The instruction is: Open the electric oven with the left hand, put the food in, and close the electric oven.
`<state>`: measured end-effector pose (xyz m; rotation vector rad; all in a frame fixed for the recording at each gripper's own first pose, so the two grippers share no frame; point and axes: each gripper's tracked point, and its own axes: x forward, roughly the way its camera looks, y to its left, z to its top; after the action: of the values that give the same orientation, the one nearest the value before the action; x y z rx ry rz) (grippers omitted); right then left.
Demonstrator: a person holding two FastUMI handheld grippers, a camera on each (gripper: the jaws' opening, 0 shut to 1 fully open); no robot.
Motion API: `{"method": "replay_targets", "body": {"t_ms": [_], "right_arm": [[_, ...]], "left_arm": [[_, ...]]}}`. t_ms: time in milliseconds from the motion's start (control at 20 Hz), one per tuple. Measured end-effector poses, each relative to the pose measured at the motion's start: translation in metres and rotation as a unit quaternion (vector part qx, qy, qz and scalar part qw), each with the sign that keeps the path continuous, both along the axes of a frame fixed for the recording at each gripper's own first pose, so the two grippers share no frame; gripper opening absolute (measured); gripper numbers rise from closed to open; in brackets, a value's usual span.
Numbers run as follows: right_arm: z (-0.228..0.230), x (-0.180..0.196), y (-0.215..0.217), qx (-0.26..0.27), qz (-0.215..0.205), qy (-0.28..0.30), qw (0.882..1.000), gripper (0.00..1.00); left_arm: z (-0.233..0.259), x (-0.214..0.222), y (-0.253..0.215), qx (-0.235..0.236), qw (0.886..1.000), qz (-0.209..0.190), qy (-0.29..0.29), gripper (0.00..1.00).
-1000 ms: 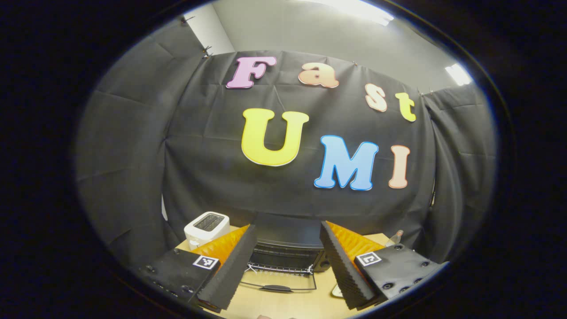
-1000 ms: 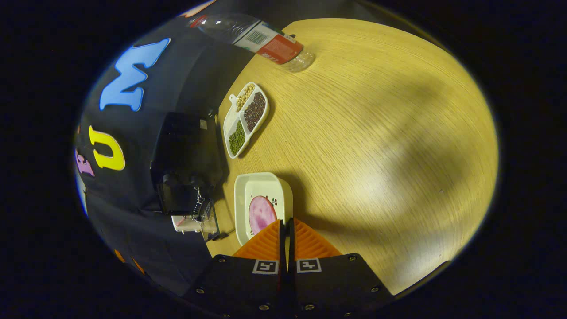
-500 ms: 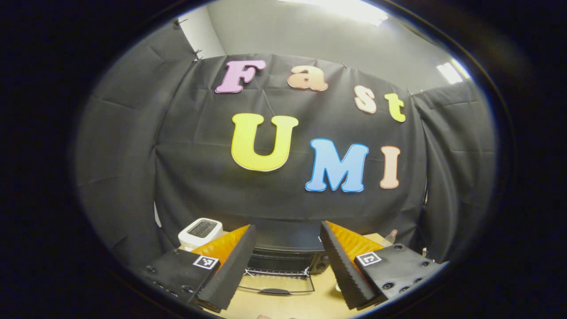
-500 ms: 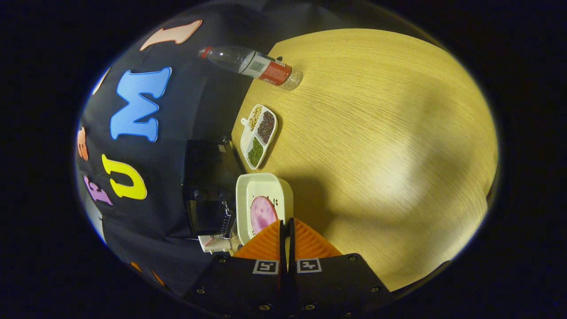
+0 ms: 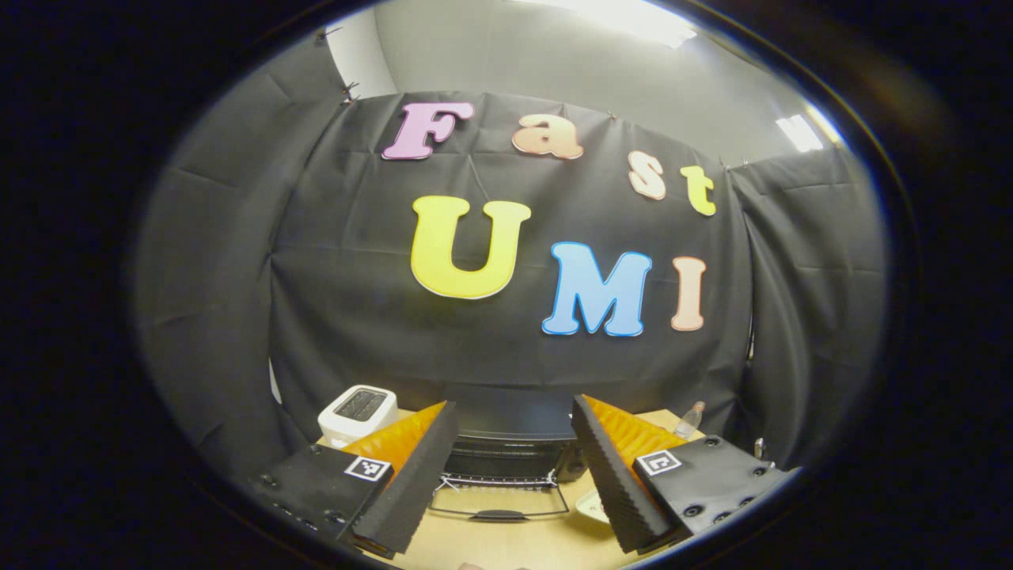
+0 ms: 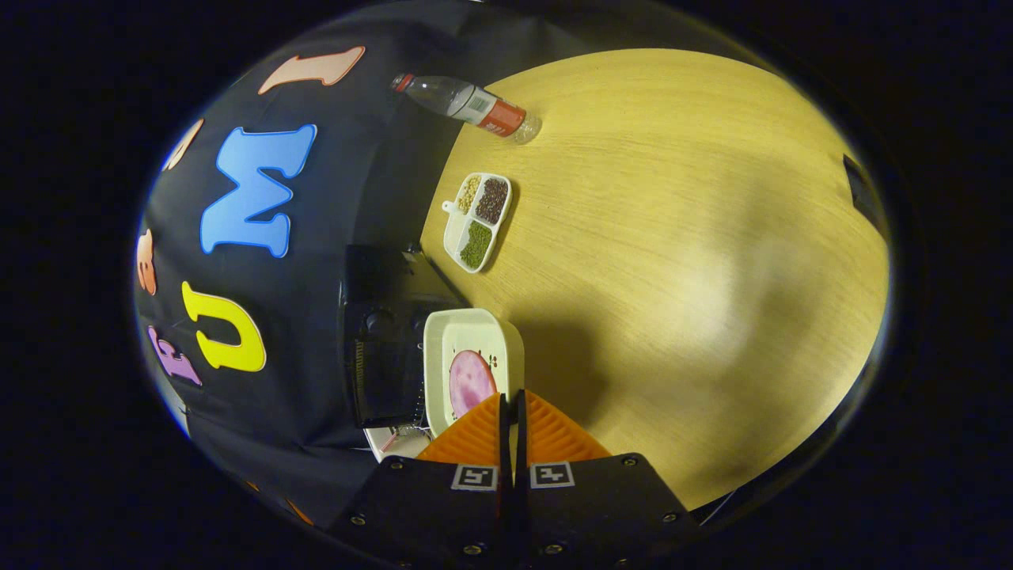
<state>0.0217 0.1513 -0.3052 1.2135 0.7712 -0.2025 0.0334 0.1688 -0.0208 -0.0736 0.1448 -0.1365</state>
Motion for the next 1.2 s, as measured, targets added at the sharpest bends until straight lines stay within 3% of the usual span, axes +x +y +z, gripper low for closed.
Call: {"method": "replay_targets", "body": {"t_ms": [250, 500, 950, 1000, 1050, 1150, 1200], "right_arm": [[-0.005, 0.019, 0.062, 0.029, -0.011, 0.003, 1.0, 0.01], [0.003, 0.054, 0.104, 0.023, -0.007, -0.003, 1.0, 0.01], [-0.005, 0.13, 0.156, 0.02, -0.059, 0.014, 0.998, 0.01], [-0.007, 0.139, 0.16, 0.02, -0.067, 0.015, 0.997, 0.01], [-0.01, 0.145, 0.162, 0.018, -0.075, 0.019, 0.997, 0.01], [-0.014, 0.16, 0.17, 0.027, -0.096, 0.02, 0.995, 0.01], [-0.016, 0.168, 0.175, 0.033, -0.109, 0.02, 0.993, 0.01]], "left_arm": [[-0.001, -0.008, 0.034, 0.003, 1.0, 0.019, 0.001, 1.0], [-0.007, -0.016, 0.071, 0.003, 0.999, 0.052, 0.009, 1.0], [-0.022, -0.024, 0.128, 0.011, 0.994, 0.105, 0.028, 1.0], [-0.025, -0.025, 0.134, 0.014, 0.993, 0.112, 0.031, 0.92], [-0.025, -0.028, 0.141, 0.017, 0.992, 0.119, 0.034, 1.0], [-0.028, -0.029, 0.151, 0.018, 0.99, 0.136, 0.035, 0.97], [-0.031, -0.03, 0.156, 0.017, 0.989, 0.143, 0.037, 1.0]]}}
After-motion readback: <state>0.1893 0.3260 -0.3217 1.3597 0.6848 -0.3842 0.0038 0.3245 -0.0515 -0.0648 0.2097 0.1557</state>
